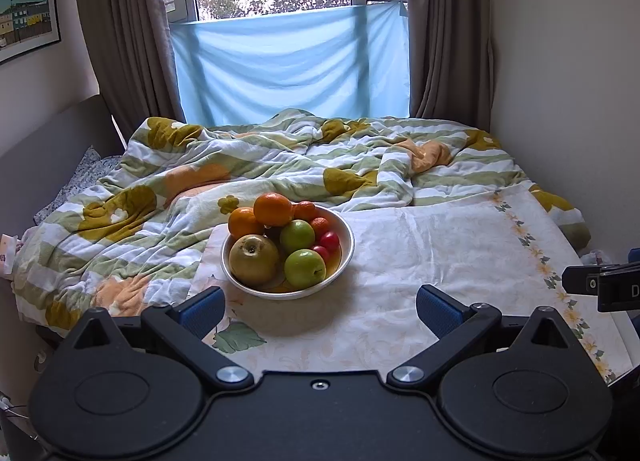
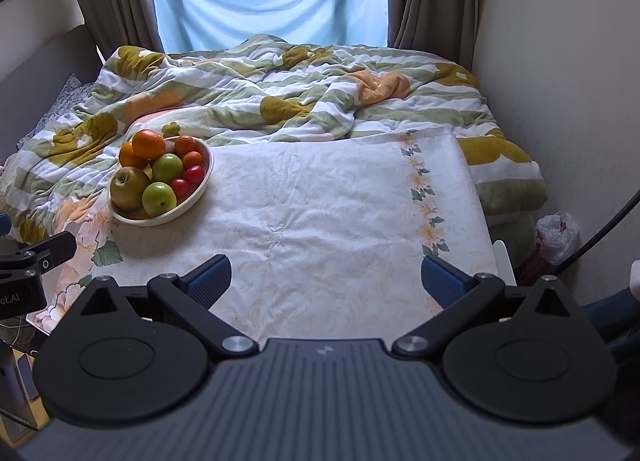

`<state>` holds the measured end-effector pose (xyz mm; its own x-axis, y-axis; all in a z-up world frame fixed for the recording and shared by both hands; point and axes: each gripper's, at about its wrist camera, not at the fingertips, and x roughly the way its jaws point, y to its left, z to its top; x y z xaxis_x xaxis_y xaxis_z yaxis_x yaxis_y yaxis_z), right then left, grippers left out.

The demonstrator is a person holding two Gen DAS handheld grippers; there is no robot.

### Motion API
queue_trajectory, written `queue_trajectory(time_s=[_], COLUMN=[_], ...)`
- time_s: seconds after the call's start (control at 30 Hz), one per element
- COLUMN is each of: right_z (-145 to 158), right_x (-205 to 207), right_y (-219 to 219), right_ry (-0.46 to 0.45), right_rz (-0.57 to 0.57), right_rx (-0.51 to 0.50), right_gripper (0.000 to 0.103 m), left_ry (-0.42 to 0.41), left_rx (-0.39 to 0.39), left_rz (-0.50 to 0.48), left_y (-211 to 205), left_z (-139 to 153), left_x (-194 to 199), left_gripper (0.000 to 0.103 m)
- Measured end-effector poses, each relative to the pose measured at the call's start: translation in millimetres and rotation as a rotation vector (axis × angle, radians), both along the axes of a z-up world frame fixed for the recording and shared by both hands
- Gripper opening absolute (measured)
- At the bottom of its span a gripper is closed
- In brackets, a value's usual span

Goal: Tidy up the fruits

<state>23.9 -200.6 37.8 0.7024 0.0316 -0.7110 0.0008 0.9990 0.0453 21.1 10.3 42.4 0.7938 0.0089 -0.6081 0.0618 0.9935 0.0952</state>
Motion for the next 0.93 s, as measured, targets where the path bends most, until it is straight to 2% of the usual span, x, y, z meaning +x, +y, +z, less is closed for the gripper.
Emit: queue_trajectory(time_s=[0.43,0.77,0.93], right_z=[-0.7,-1.0,-1.0], right_x=[0.8,1.8,1.9], right_y=[-0.1,-0.2,-0.2], right_ry=[0.000,0.002,0.004], right_rz=[0.000,0.001,0.001], right_rx=[0.001,0.002,0.004], right_gripper=[0.103,0.103,0.103], left_ry=[-0.007,-0.007,0.004], left_rx=[0.001,-0.034,-0.021], left_rz=[0.006,0.037,0.052], left_y=[3.6,5.5,4.8], left_z=[0.3,0.8,-3.0], left_x=[-0.7,5.7,12.2], left_gripper=[0.103,0.103,0.103])
